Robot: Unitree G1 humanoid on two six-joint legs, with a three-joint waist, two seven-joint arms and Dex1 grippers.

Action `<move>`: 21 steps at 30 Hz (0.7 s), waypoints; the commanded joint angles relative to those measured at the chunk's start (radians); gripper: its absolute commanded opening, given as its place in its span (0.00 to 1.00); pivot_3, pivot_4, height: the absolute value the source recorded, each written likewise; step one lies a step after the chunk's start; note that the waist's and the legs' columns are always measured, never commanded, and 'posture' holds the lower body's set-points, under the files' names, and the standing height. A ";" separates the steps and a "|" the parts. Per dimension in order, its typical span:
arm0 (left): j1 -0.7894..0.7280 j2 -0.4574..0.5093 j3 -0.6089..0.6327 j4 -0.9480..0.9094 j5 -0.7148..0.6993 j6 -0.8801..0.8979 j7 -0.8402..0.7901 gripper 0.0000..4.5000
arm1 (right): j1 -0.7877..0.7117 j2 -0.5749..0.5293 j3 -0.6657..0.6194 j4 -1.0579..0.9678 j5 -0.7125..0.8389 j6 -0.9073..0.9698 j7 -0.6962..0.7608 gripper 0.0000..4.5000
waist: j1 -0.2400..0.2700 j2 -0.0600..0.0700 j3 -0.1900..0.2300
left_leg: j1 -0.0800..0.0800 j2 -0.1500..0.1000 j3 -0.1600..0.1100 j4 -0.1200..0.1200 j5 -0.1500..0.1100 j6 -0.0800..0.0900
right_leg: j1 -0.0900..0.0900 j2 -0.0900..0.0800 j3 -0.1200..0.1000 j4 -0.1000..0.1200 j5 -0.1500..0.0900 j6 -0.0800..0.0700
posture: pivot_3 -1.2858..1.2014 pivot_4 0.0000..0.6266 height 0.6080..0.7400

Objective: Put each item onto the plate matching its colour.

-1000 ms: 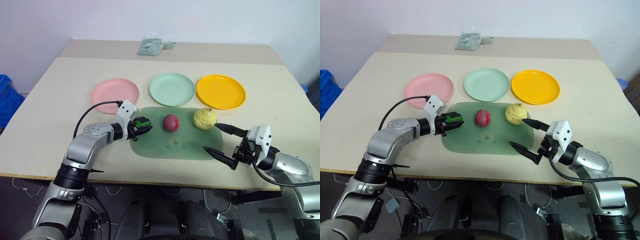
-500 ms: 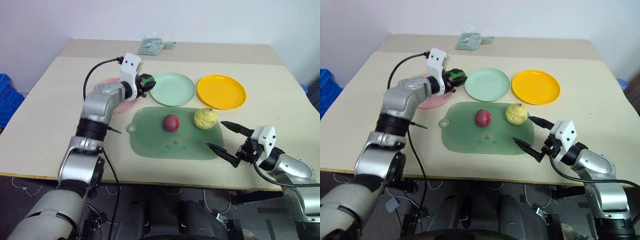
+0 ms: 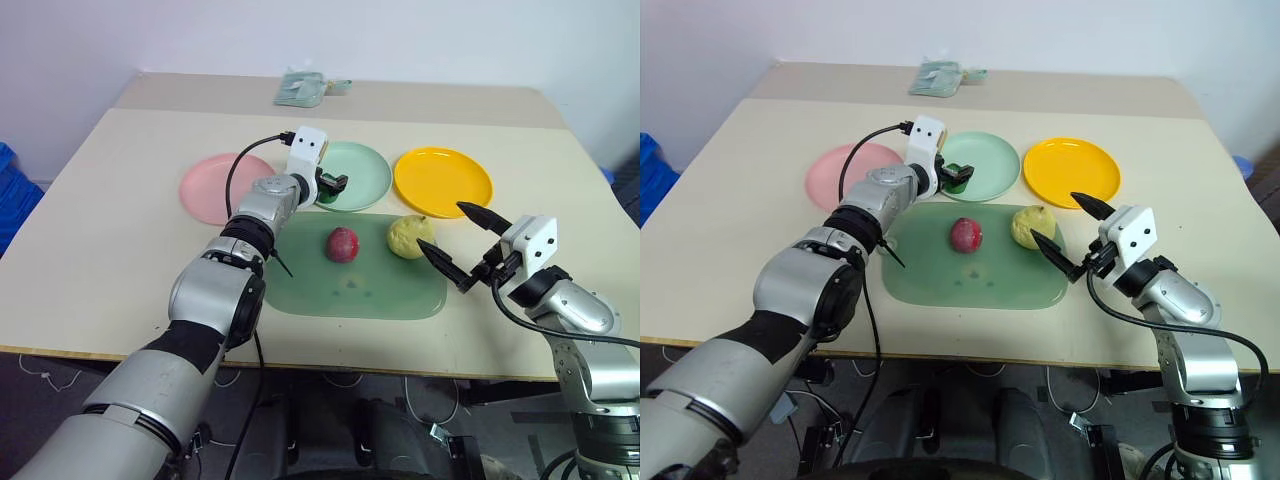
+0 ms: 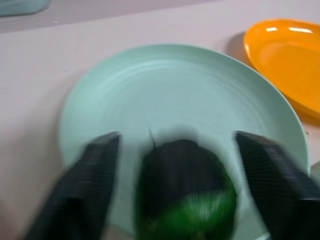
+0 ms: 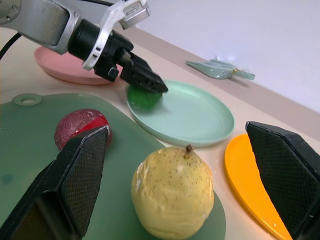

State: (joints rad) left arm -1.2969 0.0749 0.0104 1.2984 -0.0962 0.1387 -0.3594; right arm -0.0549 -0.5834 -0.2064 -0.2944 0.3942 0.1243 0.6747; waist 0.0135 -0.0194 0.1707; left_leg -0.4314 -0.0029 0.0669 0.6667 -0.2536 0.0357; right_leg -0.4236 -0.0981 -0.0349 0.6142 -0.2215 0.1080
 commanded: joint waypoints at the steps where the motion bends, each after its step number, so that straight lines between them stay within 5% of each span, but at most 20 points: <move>1: -0.038 0.006 0.035 -0.029 -0.001 -0.057 -0.023 0.99 | 0.005 0.006 -0.011 -0.057 0.003 0.001 -0.016 1.00 | 0.000 0.000 0.000 | 0.000 0.000 0.000 0.000 0.000 0.000 | 0.000 0.000 0.000 0.000 0.000 0.000 | 0.52 0.24 1.00; 7: 0.056 0.062 0.071 -0.163 -0.036 -0.114 -0.166 0.99 | -0.005 0.014 0.013 -0.059 0.008 0.010 -0.015 1.00 | -0.003 0.000 0.000 | 0.000 0.000 0.000 0.000 0.000 0.000 | 0.000 0.000 0.000 0.001 0.000 0.000 | 0.52 0.24 1.00; 10: 0.259 0.123 0.068 -0.474 -0.090 -0.140 -0.324 0.99 | -0.028 0.030 0.052 -0.054 0.008 0.013 -0.004 1.00 | -0.013 0.002 -0.001 | 0.001 0.001 0.001 -0.001 0.000 0.000 | -0.001 0.000 0.001 0.001 0.000 0.000 | 0.52 0.24 1.00; 14: 0.589 0.264 0.062 -0.983 -0.218 0.042 -0.497 0.99 | -0.080 0.056 0.119 -0.027 0.003 0.013 0.019 1.00 | -0.028 0.003 0.000 | 0.003 0.002 0.002 -0.003 0.001 -0.002 | -0.001 -0.003 0.004 0.003 0.000 -0.001 | 0.52 0.24 1.00; 21: 0.917 0.424 0.100 -1.345 -0.304 0.168 -0.538 0.99 | -0.163 0.116 0.225 0.033 -0.017 0.001 0.063 1.00 | -0.016 0.004 -0.001 | 0.003 0.001 0.000 -0.003 0.000 -0.006 | -0.001 -0.008 0.004 0.003 -0.002 -0.007 | 0.52 0.24 1.00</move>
State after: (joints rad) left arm -0.3842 0.4890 0.1019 0.0302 -0.3711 0.2889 -0.8934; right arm -0.2032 -0.4714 0.0237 -0.2553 0.3757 0.1449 0.7272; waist -0.0022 -0.0155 0.1702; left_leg -0.4279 -0.0025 0.0669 0.6639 -0.2543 0.0292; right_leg -0.4253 -0.1070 -0.0316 0.6164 -0.2230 0.1004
